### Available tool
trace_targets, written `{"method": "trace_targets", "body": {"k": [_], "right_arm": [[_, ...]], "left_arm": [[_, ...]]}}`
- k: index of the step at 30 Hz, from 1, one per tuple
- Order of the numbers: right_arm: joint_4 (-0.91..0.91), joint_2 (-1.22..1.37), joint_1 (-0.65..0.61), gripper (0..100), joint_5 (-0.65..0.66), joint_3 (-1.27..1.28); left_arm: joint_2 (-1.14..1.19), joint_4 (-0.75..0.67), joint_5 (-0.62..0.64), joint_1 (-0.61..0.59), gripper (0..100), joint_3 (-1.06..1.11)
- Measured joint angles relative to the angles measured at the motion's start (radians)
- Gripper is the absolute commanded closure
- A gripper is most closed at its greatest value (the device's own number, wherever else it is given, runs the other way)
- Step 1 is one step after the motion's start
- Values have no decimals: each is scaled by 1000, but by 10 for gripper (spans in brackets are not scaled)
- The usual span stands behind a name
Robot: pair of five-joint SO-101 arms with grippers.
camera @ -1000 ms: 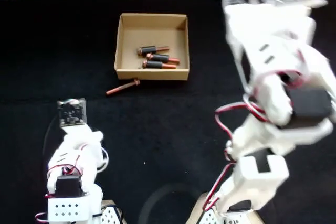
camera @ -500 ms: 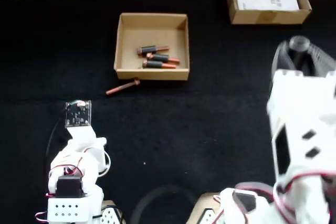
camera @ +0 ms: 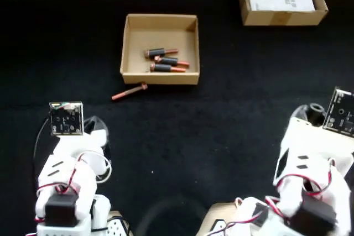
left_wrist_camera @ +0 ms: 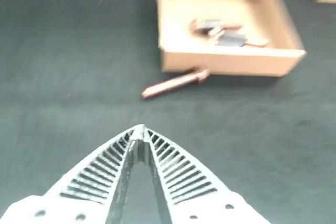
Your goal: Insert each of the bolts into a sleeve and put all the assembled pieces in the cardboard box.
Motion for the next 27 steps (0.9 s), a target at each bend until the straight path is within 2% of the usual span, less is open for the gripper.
{"method": "trace_targets", "body": {"k": [5,10,14,21,27], "right_arm": [[-307,-184,147,991,0,417],[-535,-382,242,991,40,709],[-592,-485,288,991,94,853],[-612,-491,370,991,103,925],[-756,-491,425,991,103,988]], "left_arm": [[0,-11,0,109,990,-38],[138,-31,0,123,990,-98],[407,-32,0,130,990,-258],[996,6,-6,135,990,-612],[1421,110,-178,143,990,-898]]}}
